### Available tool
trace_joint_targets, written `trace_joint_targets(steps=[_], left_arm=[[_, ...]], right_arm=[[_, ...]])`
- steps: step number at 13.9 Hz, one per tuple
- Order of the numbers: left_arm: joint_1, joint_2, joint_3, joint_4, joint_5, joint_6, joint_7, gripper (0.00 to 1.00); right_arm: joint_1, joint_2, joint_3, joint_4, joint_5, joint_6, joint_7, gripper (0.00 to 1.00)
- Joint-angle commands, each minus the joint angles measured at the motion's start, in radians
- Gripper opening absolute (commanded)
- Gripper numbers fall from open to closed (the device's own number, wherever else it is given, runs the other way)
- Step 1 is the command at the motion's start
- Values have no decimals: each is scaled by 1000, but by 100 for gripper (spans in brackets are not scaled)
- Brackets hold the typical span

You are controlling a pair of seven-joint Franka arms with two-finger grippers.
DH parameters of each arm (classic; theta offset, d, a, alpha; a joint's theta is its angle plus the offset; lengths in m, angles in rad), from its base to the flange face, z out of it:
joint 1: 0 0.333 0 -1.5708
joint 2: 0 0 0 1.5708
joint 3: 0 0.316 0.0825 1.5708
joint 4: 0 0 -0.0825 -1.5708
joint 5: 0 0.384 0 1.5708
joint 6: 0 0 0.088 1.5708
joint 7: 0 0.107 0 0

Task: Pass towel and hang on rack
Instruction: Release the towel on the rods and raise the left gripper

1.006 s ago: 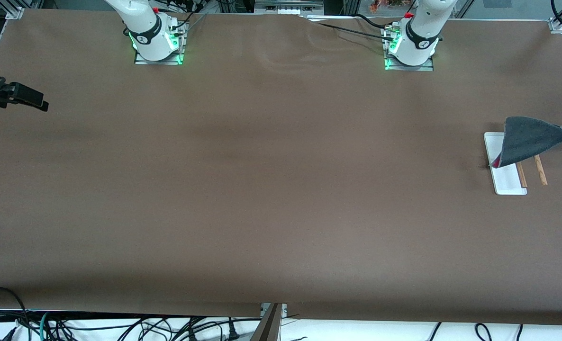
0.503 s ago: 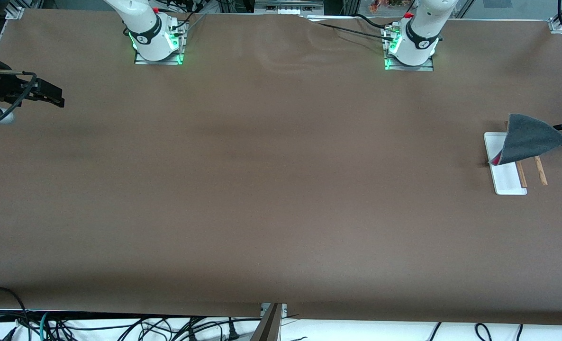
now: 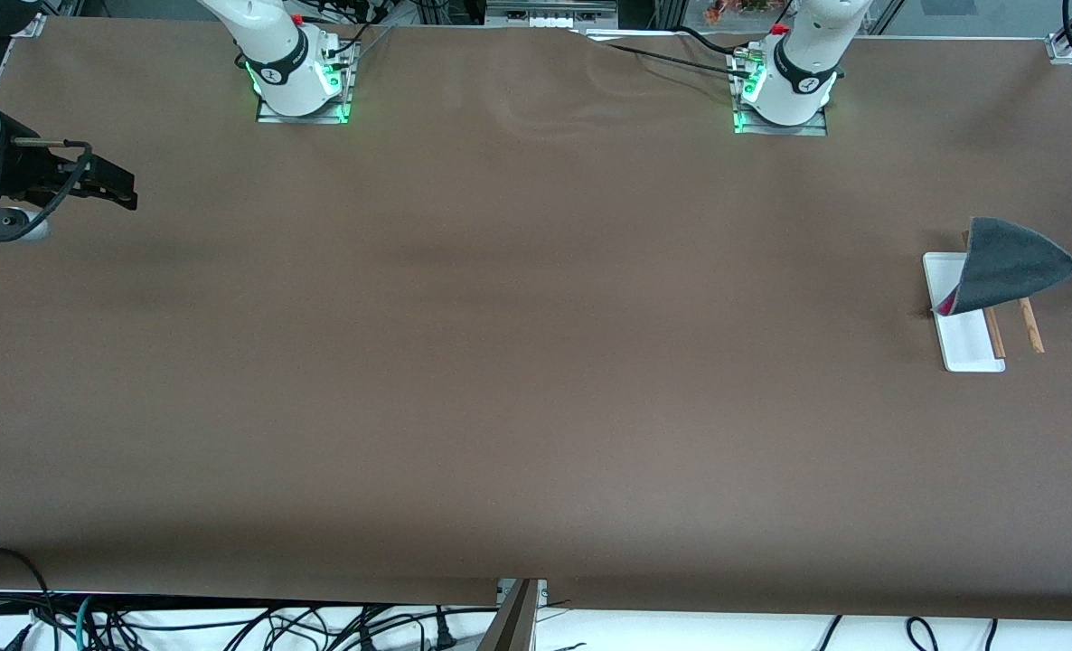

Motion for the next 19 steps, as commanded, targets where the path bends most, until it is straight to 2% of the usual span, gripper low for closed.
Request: trace_joint_targets(steps=[1,5,12,16,19], left_arm=[[-50,-8,5,106,22,-111,-60,100],[-132,-77,-3,108,27,-182,-289,100],[-392,-201,2,81,65,-252,-640,100],[-518,-450,17,-203,79,-139,-862,100],[-599,-565,42,-344,71,-93,-1031,100]], right_arm=[[5,-10,-5,-12,-12,27,-22,100],[8,21,0,29,-13,4,-23,100],[3,24,-2,33,-9,2,-25,100],[3,24,-3,33,-7,2,-23,100],[3,24,-3,33,-7,2,-23,100]])
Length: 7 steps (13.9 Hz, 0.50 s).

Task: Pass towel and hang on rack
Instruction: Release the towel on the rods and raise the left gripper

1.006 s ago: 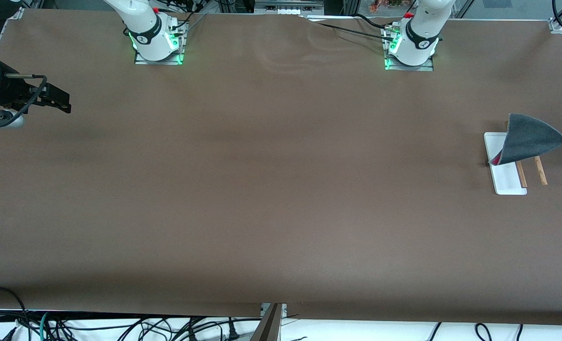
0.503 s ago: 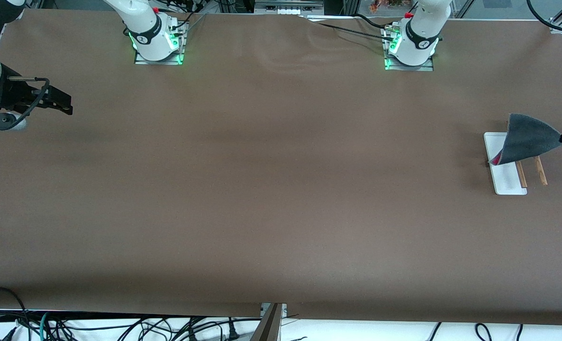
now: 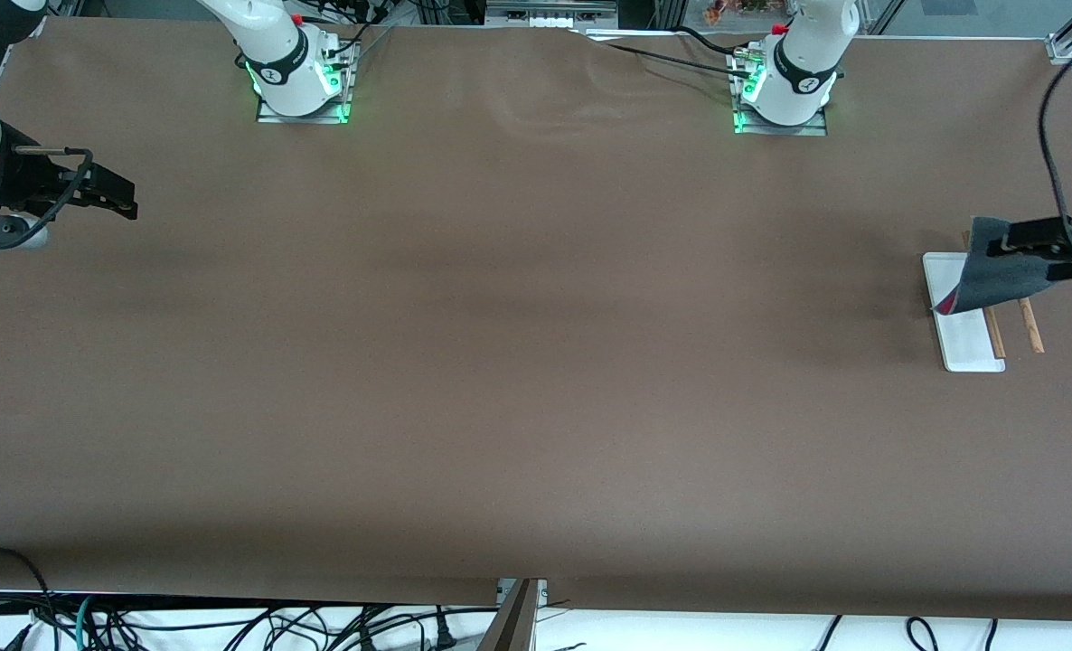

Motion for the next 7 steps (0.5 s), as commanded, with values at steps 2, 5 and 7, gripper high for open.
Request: trace_joint_targets(steps=[2,5,7], left_arm=[[-127,-174,76,-229,20,91,-198,100],[-308,-187,195,-240,22,109,-274,100],[-316,-190,196,-249,31,166,-271,100]], right_arm=[[1,10,-2,26,-7,-11,-17,100],[0,10,-2,26,-7,-10,-17,100],[0,10,-2,26,-5,-10,-17,100]])
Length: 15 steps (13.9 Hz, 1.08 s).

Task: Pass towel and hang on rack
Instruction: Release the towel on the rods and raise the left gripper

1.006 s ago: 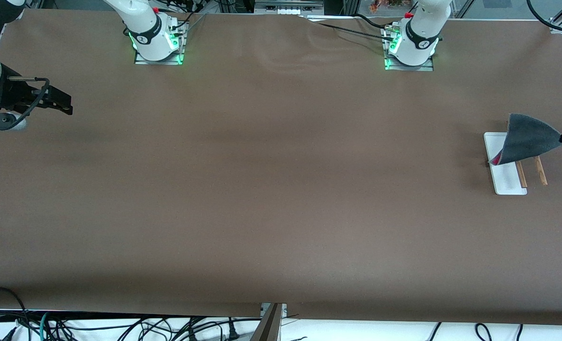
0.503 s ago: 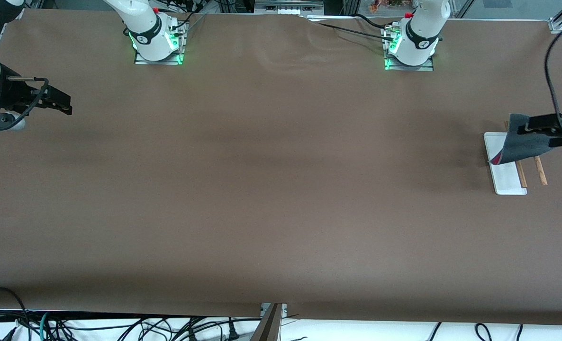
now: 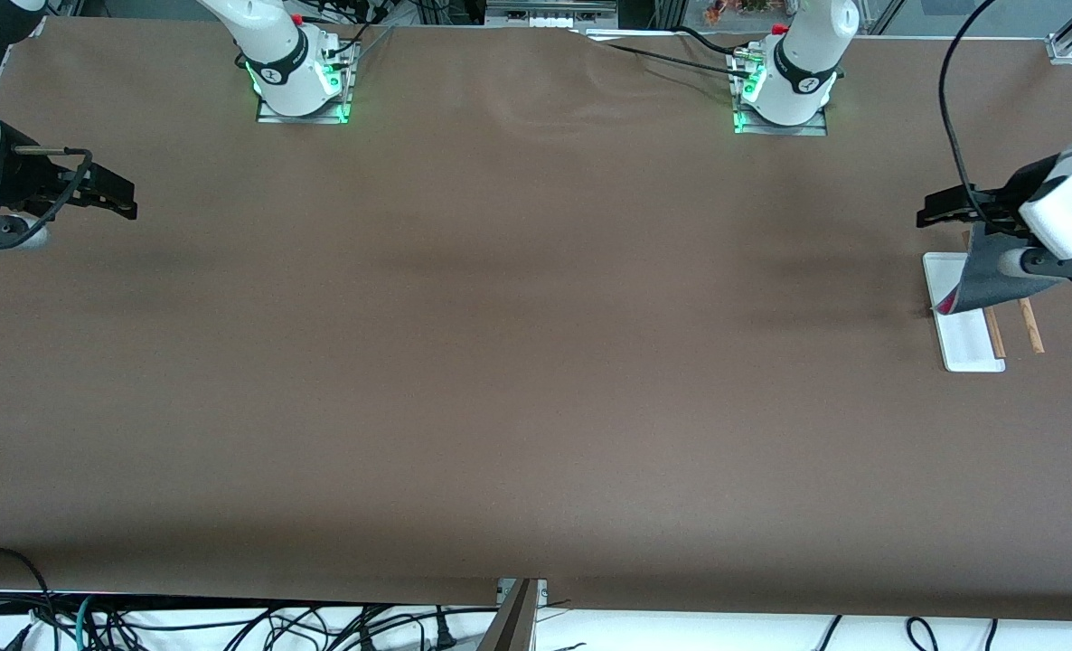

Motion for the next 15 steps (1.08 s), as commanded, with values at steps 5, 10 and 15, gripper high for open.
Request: trace_joint_targets(steps=[5,10,15], left_arm=[[-22,-74,24,-55,14,167,-19,100],[-20,-88,18,-1,-26,75,-164,100],[-28,-62,15,-4,-16,76,-163,100]], right_arm=[[1,10,-2,25,-5,-5,-17,100],[1,15,-2,28,-5,-2,-15,100],[0,15,-2,30,-7,-1,-15,100]])
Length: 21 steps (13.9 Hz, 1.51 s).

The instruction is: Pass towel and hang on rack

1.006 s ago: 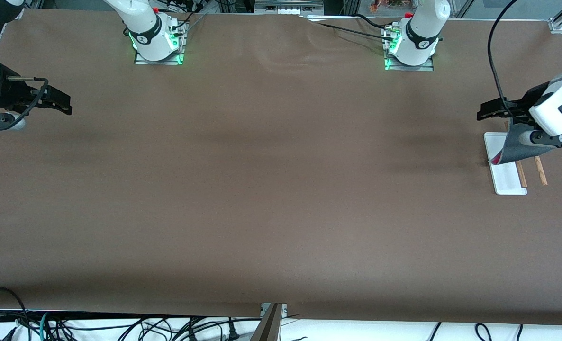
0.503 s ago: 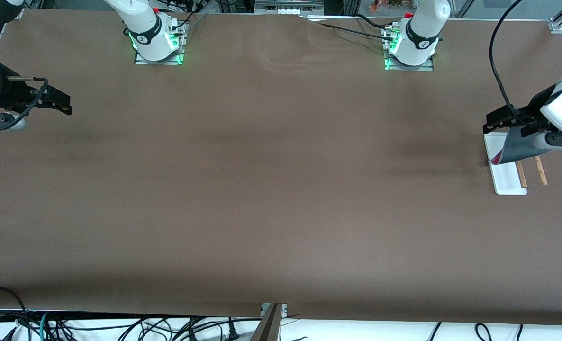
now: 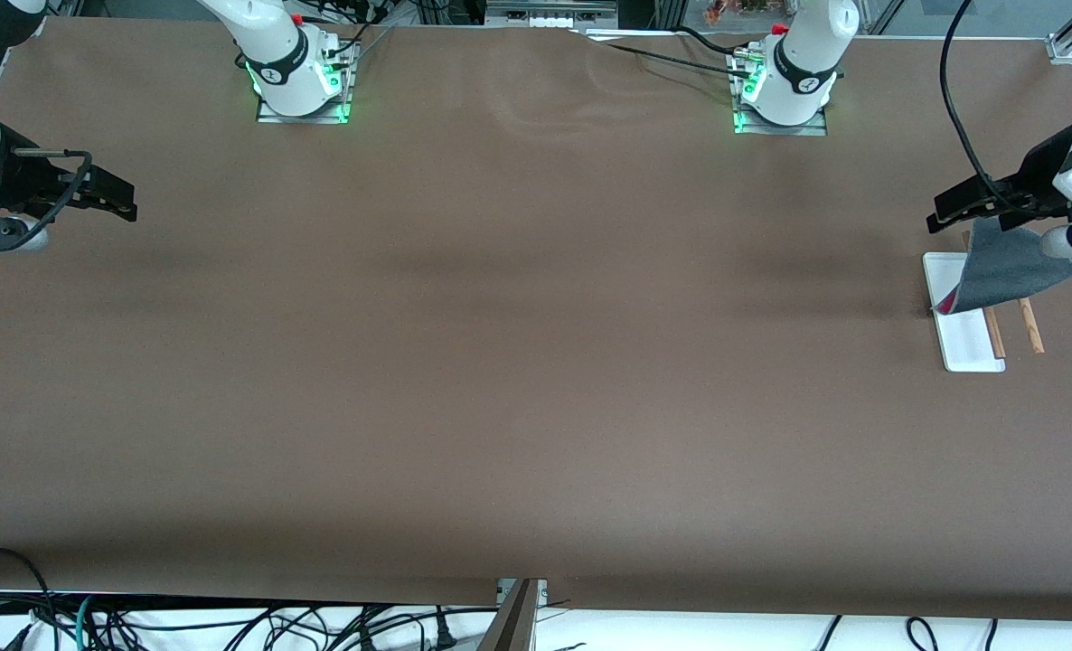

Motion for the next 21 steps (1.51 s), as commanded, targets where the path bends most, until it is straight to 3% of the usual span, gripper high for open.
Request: trace_joint_targets(steps=[1,8,15,21], left_arm=[[-10,6,-3,13,-3,-14,-19,100],[-10,12,-3,14,3,-8,-14,100],[0,38,6,116,3,-13,-12,100],[-3,47,-2,123,8,-65,-16,100]], right_arm=[[0,8,-1,28,-7,-4,-17,100],[1,16,1,41,-7,-4,-15,100],[0,17,-1,43,-5,-4,-15,100],[0,17,-1,43,-5,-4,-15,100]])
